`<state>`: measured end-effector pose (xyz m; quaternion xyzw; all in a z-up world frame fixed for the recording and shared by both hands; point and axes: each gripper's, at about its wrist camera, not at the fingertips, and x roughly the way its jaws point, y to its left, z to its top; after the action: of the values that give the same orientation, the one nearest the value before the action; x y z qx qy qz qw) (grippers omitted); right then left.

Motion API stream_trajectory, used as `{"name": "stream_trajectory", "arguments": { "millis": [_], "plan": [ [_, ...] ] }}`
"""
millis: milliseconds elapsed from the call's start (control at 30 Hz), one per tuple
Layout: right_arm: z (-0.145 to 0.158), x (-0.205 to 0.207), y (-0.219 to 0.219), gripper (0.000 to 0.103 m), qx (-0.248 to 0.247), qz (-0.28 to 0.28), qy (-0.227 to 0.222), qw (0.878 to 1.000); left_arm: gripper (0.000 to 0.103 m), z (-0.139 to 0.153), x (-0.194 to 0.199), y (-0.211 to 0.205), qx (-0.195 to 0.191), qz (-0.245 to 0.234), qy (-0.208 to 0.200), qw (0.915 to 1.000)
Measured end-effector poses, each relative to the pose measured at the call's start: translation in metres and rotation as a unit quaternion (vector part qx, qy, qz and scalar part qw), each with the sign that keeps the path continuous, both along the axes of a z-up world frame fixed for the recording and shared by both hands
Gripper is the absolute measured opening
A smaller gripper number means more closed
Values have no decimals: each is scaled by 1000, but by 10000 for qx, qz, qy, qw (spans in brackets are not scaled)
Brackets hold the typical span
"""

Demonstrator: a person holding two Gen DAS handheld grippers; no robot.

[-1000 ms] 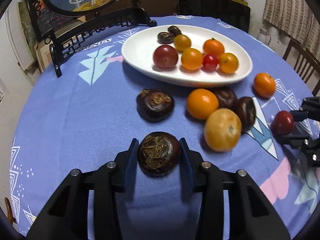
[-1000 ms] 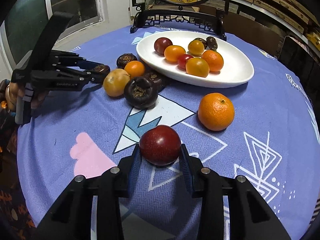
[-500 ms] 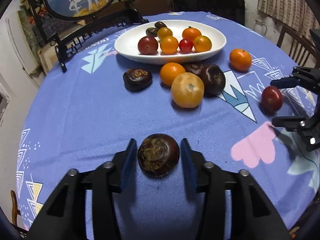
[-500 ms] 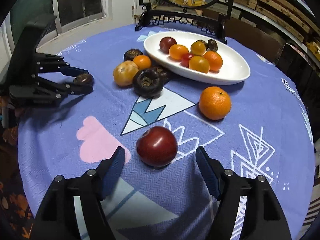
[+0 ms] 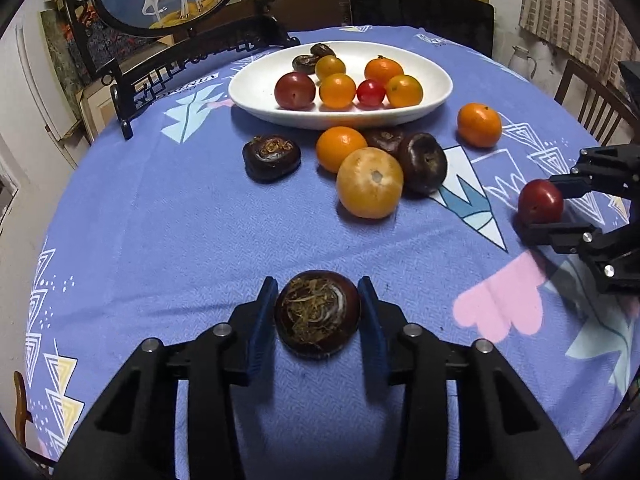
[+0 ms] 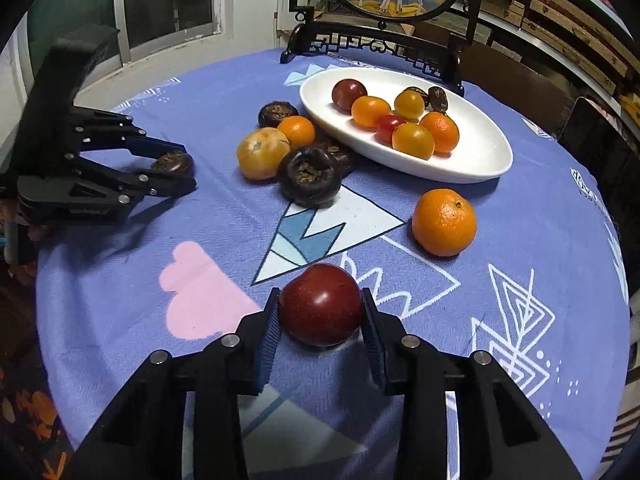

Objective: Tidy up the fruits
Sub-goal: 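Carry both fruits over the white plate and open both tools to release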

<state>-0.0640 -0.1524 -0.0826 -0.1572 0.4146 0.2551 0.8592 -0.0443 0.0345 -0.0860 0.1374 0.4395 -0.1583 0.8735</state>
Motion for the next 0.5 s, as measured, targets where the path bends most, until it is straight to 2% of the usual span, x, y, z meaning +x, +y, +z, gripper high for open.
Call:
{"name": "stream_trajectory", "arguments": {
  "millis": [167,300,500],
  "plan": [
    [-3,2,-3,38,-90,45,79,9999,40,6,7,-6,5,-75,-34,10000],
    [26,17,-10,38,109,-51,-240,9996,40,28,26,-8,18,4,-234,9997],
    [76,57,-14,38,430,-349,-894,9945,40,84,78,-17,-76,421,-897,9950]
  ]
}}
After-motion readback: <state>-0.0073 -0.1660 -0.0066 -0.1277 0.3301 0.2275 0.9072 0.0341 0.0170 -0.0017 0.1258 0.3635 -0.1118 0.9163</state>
